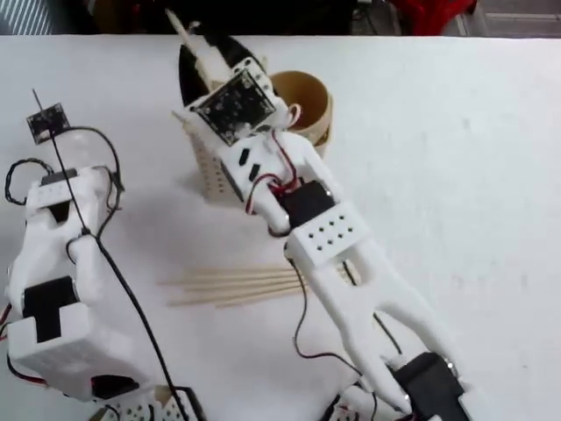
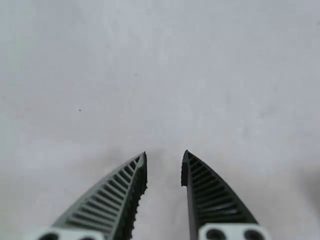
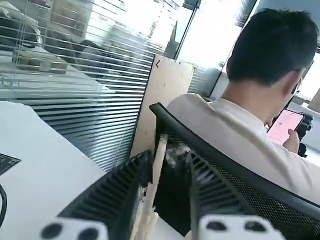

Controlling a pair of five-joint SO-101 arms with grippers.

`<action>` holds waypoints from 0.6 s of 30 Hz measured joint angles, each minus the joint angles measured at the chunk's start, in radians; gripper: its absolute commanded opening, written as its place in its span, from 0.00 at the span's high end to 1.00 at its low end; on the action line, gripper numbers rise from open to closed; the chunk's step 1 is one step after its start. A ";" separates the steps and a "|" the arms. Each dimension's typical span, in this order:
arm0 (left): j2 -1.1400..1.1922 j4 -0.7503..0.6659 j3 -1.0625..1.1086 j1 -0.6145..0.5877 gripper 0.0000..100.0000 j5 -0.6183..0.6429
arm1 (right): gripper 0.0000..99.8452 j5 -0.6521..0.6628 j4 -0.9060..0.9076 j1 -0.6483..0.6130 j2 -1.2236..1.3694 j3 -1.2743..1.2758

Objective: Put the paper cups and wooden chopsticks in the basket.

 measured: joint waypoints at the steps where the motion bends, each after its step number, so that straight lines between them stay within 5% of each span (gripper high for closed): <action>1: 0.000 0.000 0.000 0.000 0.87 0.000 | 0.91 0.000 0.015 0.000 -0.015 0.000; 7: 0.000 0.000 0.000 0.000 0.87 0.000 | 0.92 0.000 0.221 0.000 -0.130 0.028; 13: 0.000 0.009 -0.002 0.000 0.87 0.000 | 0.92 0.000 0.796 0.018 -0.384 0.176; 18: -0.023 0.232 -0.106 -0.003 0.87 -0.015 | 0.92 0.000 1.226 0.175 -0.637 0.345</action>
